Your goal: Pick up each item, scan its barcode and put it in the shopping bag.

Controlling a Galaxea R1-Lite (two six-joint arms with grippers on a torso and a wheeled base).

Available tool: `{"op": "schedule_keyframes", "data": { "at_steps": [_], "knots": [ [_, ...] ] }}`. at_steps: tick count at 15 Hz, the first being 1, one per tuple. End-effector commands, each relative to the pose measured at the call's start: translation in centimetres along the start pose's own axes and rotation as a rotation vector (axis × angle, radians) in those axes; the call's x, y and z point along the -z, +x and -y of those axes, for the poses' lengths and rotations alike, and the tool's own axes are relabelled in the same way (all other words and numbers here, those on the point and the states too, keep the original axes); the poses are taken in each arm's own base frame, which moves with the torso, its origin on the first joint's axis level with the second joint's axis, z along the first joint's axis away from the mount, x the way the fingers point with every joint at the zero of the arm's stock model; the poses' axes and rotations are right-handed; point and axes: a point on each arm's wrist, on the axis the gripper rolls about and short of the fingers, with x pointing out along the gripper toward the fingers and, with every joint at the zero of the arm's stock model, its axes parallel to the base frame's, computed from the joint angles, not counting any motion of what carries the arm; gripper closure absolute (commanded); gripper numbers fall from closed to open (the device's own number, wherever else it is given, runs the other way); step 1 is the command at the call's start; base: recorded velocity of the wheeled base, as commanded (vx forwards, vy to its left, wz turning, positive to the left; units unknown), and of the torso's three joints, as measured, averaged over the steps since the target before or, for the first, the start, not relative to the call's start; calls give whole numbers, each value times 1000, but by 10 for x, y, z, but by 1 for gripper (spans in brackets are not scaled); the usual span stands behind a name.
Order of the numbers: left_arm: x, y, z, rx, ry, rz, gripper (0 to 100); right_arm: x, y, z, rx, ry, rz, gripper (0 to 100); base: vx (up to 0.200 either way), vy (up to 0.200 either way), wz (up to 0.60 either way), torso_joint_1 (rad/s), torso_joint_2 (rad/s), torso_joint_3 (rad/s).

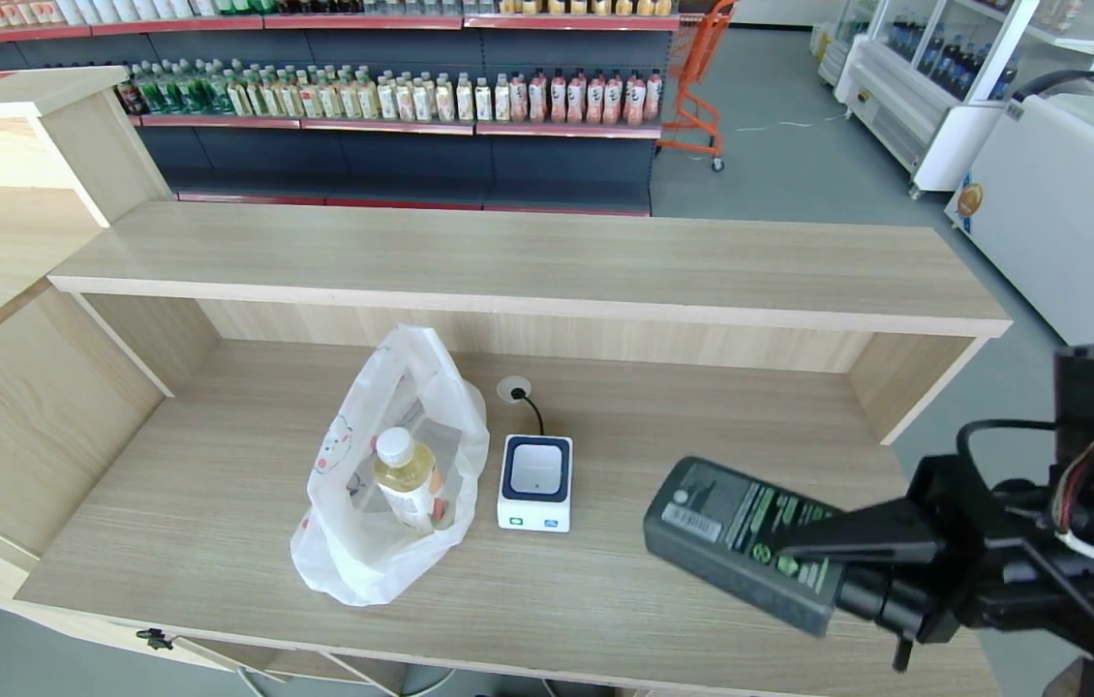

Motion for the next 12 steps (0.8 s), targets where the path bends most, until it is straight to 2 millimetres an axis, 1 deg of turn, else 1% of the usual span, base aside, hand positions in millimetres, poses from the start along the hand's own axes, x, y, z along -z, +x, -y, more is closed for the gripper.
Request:
{"op": "schedule_keyframes", "data": {
  "at_steps": [1, 2, 3, 4, 5, 6, 7, 8, 9, 10, 11, 12],
  "knots": [
    [0, 0, 0, -1, 0, 1, 0, 23, -52, 45, 49, 51, -344, 100, 0, 0, 0, 0, 0, 0],
    [0, 0, 0, 0, 0, 1, 0, 21, -63, 38, 55, 74, -330, 100, 0, 0, 0, 0, 0, 0],
    [0, 0, 0, 0, 0, 1, 0, 17, -73, 26, 50, 112, -331, 100, 0, 0, 0, 0, 0, 0],
    [0, 0, 0, -1, 0, 1, 0, 5, -82, 9, 43, 225, -336, 100, 0, 0, 0, 0, 0, 0],
    [0, 0, 0, 0, 0, 1, 0, 1, -86, 0, 49, 461, -340, 100, 0, 0, 0, 0, 0, 0],
    [0, 0, 0, 0, 0, 1, 0, 0, -86, -2, 56, 608, -333, 100, 0, 0, 0, 0, 0, 0],
    [0, 0, 0, 0, 0, 1, 0, 1, -89, 1, 78, 764, -343, 100, 0, 0, 0, 0, 0, 0],
    [0, 0, 0, 0, 0, 1, 0, 3, -91, 6, 101, 857, -354, 100, 0, 0, 0, 0, 0, 0],
    [0, 0, 0, 0, 0, 1, 0, 11, -96, 13, 155, 1049, -431, 100, 0, 0, 0, 0, 0, 0],
    [0, 0, 0, -1, 0, 1, 0, 15, -100, 14, 223, 1256, -541, 100, 0, 0, 0, 0, 0, 0],
    [0, 0, 0, 0, 0, 1, 0, 18, -100, 14, 334, 1502, -654, 100, 0, 0, 0, 0, 0, 0],
    [0, 0, 0, 0, 0, 1, 0, 21, -92, 14, 456, 1745, -730, 100, 0, 0, 0, 0, 0, 0]
  ]
}}
